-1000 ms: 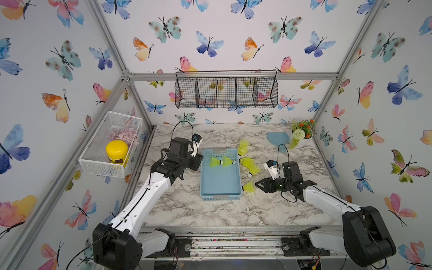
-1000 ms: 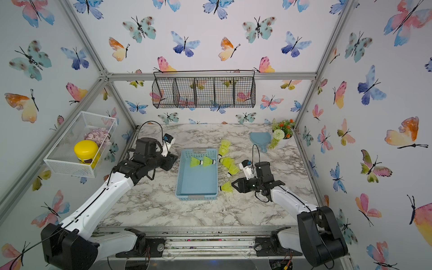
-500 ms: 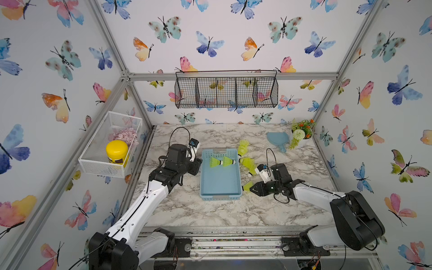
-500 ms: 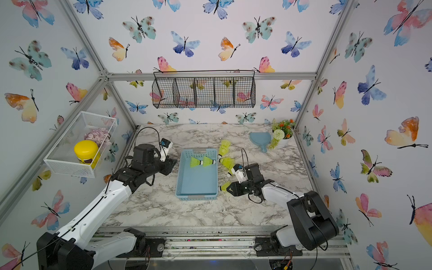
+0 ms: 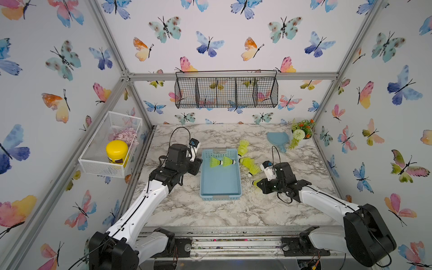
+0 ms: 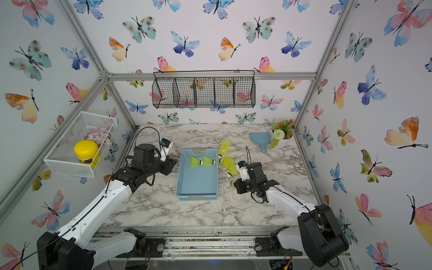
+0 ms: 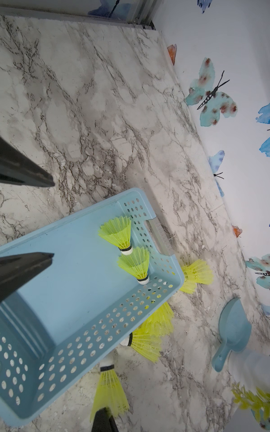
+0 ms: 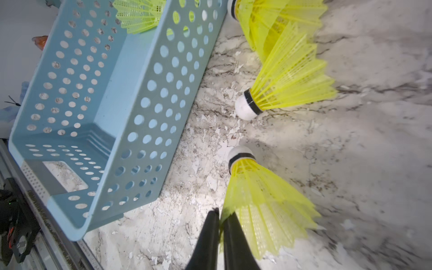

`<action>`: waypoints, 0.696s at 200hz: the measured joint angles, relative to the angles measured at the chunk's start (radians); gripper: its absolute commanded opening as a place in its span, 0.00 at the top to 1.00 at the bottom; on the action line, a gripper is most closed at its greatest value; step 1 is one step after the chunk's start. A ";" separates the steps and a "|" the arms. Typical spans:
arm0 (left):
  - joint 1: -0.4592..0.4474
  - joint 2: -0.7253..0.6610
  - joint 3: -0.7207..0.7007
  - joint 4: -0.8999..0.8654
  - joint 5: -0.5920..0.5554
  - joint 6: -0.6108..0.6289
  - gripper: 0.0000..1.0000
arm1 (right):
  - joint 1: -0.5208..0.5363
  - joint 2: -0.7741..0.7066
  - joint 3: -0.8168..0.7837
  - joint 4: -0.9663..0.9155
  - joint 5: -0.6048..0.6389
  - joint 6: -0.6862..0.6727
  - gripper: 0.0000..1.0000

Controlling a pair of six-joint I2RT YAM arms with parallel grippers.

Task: Put the shuttlecocks into the storage box
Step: Pick up the shuttlecock at the center of the board.

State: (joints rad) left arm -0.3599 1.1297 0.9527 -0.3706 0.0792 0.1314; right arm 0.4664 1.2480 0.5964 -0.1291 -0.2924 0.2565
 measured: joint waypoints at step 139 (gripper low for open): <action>0.000 0.008 0.001 0.000 0.000 0.003 0.49 | 0.000 -0.045 -0.107 -0.004 -0.004 0.126 0.66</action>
State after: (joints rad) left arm -0.3599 1.1378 0.9539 -0.3710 0.0792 0.1345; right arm 0.4667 1.2026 0.4896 -0.1329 -0.2962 0.3820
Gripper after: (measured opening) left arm 0.507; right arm 0.311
